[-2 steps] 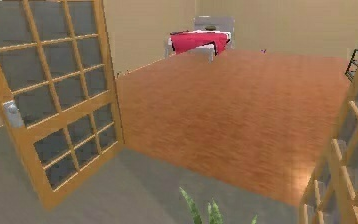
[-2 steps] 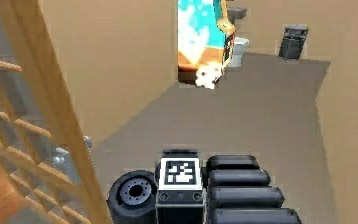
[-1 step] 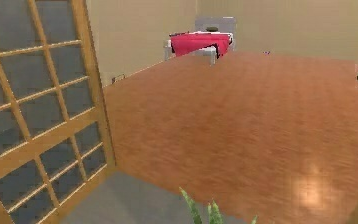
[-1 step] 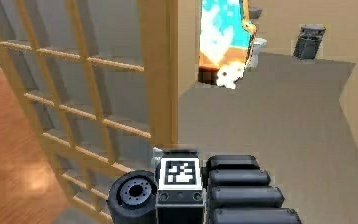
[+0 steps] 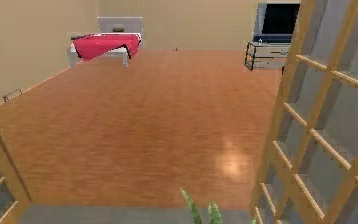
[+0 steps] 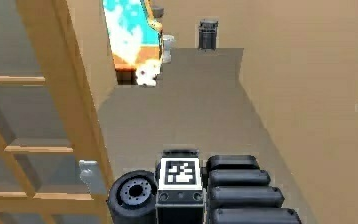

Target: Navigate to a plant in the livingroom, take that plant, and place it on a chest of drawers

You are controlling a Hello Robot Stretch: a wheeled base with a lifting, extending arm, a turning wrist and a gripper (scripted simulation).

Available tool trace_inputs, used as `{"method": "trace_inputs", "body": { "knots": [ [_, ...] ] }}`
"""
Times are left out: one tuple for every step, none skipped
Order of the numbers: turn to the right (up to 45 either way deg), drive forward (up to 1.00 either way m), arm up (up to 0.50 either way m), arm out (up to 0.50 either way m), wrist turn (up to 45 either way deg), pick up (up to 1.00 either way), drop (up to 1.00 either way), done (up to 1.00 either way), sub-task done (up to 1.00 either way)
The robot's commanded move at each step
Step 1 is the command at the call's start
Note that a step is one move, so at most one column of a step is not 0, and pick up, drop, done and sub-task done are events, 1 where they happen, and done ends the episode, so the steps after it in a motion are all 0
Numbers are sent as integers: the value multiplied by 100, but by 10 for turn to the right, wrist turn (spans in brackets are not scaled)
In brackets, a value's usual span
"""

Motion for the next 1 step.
{"method": "trace_inputs", "body": {
  "knots": [
    [0, 100, 0, 0, 0, 0, 0, 0, 0]
  ]
}}
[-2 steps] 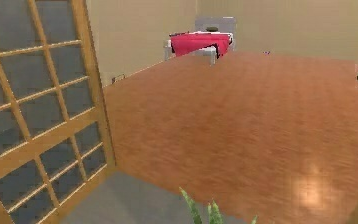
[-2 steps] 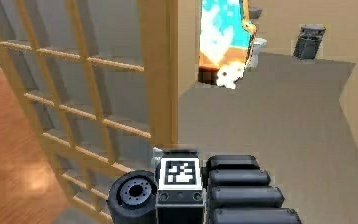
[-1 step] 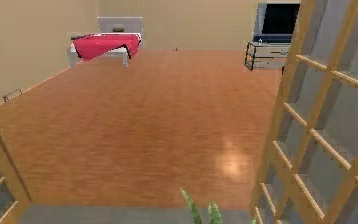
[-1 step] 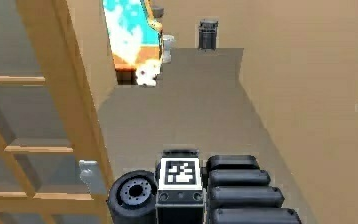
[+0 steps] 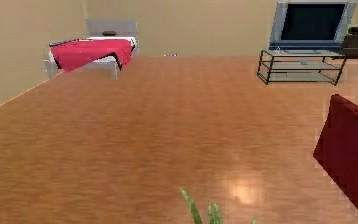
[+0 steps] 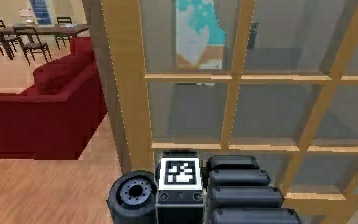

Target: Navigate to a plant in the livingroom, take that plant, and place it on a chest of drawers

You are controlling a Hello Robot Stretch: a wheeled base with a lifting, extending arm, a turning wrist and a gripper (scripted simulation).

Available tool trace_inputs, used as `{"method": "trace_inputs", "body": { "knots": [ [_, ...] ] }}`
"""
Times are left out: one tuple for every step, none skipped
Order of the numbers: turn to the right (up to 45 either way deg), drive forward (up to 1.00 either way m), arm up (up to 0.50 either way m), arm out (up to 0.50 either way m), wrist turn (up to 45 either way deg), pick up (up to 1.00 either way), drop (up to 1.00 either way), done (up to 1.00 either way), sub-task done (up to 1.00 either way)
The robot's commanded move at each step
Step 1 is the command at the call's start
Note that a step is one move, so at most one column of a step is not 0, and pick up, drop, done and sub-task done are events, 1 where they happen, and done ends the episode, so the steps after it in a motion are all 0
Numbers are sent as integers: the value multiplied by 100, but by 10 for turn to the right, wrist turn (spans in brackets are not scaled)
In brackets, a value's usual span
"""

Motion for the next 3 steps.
{"method": "trace_inputs", "body": {
  "knots": [
    [60, 0, 0, 0, 0, 0, 0, 0, 0],
    [0, 30, 0, 0, 0, 0, 0, 0, 0],
    [90, 0, 0, 0, 0, 0, 0, 0, 0]
  ]
}}
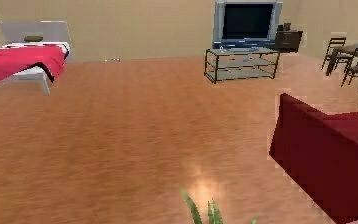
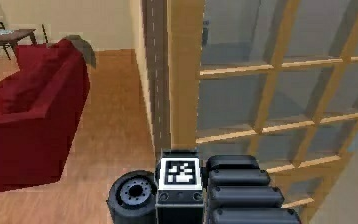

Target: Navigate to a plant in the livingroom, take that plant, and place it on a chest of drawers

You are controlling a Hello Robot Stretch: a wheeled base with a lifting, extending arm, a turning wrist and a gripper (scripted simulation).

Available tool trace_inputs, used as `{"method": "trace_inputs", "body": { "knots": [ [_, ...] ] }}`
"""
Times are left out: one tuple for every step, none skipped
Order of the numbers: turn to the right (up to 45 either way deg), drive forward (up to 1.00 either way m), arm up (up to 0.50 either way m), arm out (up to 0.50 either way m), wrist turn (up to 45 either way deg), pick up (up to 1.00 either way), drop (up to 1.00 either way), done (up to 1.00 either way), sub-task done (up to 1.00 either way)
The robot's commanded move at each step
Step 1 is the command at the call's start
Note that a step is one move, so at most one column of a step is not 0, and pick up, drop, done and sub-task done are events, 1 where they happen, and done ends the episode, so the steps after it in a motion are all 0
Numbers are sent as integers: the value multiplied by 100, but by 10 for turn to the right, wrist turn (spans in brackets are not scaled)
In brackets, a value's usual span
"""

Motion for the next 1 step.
{"method": "trace_inputs", "body": {
  "knots": [
    [0, 100, 0, 0, 0, 0, 0, 0, 0]
  ]
}}
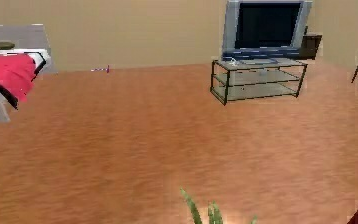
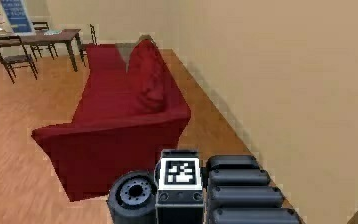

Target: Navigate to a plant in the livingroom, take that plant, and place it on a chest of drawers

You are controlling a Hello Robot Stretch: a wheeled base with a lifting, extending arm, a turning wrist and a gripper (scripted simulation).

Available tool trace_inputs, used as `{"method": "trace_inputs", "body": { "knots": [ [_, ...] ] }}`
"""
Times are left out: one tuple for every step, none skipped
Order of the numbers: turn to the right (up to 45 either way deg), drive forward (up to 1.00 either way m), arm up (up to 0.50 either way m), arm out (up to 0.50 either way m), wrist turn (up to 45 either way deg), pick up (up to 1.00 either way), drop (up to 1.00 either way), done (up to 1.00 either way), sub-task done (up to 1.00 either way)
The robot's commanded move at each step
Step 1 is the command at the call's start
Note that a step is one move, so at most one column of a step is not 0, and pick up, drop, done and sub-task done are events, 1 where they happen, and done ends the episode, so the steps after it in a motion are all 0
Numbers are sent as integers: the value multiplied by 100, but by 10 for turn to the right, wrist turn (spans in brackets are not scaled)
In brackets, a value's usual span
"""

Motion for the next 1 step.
{"method": "trace_inputs", "body": {
  "knots": [
    [0, 100, 0, 0, 0, 0, 0, 0, 0]
  ]
}}
